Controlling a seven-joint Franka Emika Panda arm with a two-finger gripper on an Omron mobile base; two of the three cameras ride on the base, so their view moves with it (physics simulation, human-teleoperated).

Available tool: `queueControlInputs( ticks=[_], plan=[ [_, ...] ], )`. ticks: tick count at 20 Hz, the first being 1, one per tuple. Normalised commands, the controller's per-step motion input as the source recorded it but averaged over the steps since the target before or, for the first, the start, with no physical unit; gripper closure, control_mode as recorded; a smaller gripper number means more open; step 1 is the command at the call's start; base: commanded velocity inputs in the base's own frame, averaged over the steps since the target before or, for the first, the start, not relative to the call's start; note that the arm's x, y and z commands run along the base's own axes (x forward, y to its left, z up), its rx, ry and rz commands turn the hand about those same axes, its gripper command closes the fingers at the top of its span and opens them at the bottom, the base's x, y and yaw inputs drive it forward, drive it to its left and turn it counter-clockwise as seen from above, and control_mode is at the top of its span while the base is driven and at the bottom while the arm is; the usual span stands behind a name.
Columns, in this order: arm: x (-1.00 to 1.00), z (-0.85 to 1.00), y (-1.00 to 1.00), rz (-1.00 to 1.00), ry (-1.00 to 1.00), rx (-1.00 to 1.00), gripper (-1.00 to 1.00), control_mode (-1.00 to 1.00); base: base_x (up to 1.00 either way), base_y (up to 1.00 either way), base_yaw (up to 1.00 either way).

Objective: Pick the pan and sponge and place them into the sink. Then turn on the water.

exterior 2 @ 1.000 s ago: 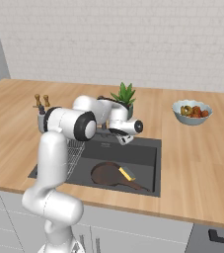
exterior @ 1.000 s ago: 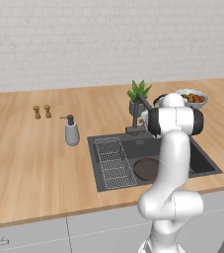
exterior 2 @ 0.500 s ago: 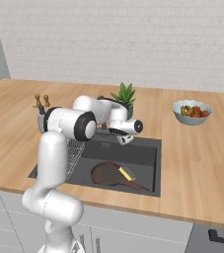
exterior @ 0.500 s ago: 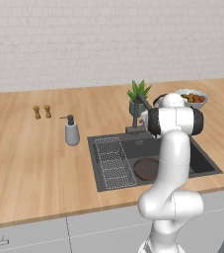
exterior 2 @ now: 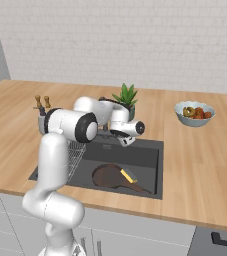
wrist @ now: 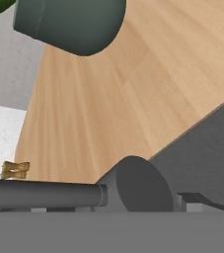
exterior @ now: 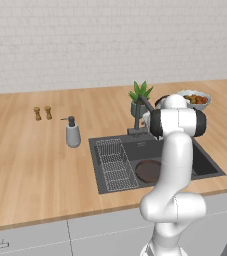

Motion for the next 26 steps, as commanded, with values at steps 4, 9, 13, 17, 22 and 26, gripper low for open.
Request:
queueControlInputs(
  ticks=[4,9,13,17,22,26],
  plan=[
    [0.00,0.00,0.00,0.00,0.00,0.03,1.00,-1.00,0.00,0.00,0.00],
    [0.02,0.00,-0.03,0.00,-0.03,0.28,1.00,-1.00,0.00,0.00,0.00],
    [0.09,0.00,-0.20,-0.04,0.00,0.46,1.00,-1.00,0.00,0.00,0.00],
    [0.01,0.00,-0.21,-0.07,0.00,0.44,1.00,-1.00,0.00,0.00,0.00],
    [0.00,-0.01,-0.10,-0.08,0.00,0.33,1.00,-1.00,0.00,0.00,0.00],
    [0.00,-0.07,0.00,-0.07,0.00,0.21,1.00,-1.00,0.00,0.00,0.00]
  ],
)
